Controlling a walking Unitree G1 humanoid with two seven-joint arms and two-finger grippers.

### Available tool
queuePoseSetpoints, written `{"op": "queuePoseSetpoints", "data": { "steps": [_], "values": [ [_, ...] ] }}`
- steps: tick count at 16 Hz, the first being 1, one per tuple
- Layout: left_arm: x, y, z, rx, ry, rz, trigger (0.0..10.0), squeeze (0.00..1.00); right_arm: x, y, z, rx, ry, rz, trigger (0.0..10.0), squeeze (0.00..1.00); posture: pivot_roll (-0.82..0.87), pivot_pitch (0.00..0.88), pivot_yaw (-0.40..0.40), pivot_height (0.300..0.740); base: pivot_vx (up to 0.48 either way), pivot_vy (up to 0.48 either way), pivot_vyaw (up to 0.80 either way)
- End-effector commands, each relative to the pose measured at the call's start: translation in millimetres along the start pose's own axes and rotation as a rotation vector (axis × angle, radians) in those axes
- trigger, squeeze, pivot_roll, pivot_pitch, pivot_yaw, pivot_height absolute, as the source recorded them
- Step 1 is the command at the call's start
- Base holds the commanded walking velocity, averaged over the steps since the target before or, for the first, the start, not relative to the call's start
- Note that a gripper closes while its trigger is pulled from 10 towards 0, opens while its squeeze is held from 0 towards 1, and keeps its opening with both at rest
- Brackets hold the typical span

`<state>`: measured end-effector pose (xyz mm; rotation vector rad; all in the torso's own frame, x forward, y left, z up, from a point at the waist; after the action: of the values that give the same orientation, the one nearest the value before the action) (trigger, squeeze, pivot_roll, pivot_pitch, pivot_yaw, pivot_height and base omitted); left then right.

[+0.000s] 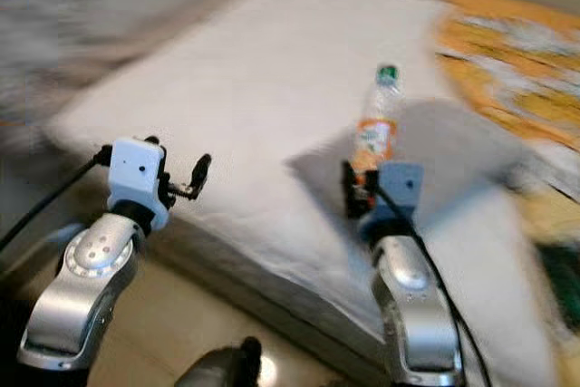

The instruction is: Clean up the room

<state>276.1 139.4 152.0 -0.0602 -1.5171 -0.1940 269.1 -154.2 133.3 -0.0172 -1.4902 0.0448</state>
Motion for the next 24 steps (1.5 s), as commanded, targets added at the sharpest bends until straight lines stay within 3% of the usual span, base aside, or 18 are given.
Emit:
{"op": "queuePoseSetpoints", "data": {
  "steps": [1,3,4,6,8,14,17,20,24],
  "values": [
    [8,0.7,-1.3,0.000,-0.016,0.041,10.0,0.16,14,0.1,1.6,0.007,-0.039,-0.015,10.0,0.00,0.02,0.010,0.030,0.740,0.000,0.000,0.79],
    [10,4.2,-13.2,0.019,-0.035,0.018,10.0,0.00,15,-5.7,-2.5,-0.010,-0.047,-0.019,10.0,0.00,0.00,0.056,0.044,0.740,0.000,0.000,0.79],
    [4,6.8,-12.4,0.036,-0.010,0.027,10.0,0.00,12,-6.9,-2.0,-0.027,-0.033,-0.077,10.0,0.00,0.01,0.038,0.047,0.740,0.000,0.000,0.79],
    [6,7.4,-8.7,0.037,-0.028,-0.008,10.0,0.00,7,3.9,-3.6,0.027,-0.008,-0.072,10.0,0.00,0.03,0.023,0.024,0.740,0.000,0.000,0.78],
    [8,10.0,-14.2,0.044,-0.034,-0.070,10.0,0.00,1,7.7,-3.1,0.029,0.023,-0.081,10.0,0.00,0.03,0.018,0.017,0.740,0.000,0.000,0.78],
    [-3,-1.0,-21.1,-0.022,0.001,0.015,10.0,0.00,-4,5.7,-9.7,0.023,0.045,-0.062,10.0,0.00,0.00,0.000,0.013,0.740,0.000,0.000,0.78],
    [-7,4.1,-21.1,-0.014,0.011,0.018,10.0,0.00,-11,7.5,-9.8,0.015,0.070,-0.090,10.0,0.00,0.02,0.000,-0.007,0.740,0.000,0.000,0.79],
    [3,11.6,-22.7,-0.013,-0.022,0.014,10.0,0.00,-9,5.9,-13.4,-0.004,0.057,-0.137,10.0,0.00,0.03,0.000,0.009,0.740,0.170,0.000,0.26],
    [-2,16.9,-20.8,0.007,-0.021,0.048,10.0,0.00,-14,7.6,-13.2,0.006,0.067,-0.067,10.0,0.00,0.03,0.000,0.009,0.740,0.282,0.000,0.00]
  ]
}}
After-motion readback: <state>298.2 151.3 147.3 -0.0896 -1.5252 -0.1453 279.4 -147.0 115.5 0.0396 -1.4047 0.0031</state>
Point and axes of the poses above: a point about 5 cm out from each wrist's last joint towards the gripper, its own z axis pointing back from the gripper into the wrist, its own x axis along the axis of the wrist's last joint, y = z × x, the point moved 1 cm from there along -z, pointing out of the wrist towards the gripper, and after that the axes turned 5 degrees about z, right-handed, at the moved point
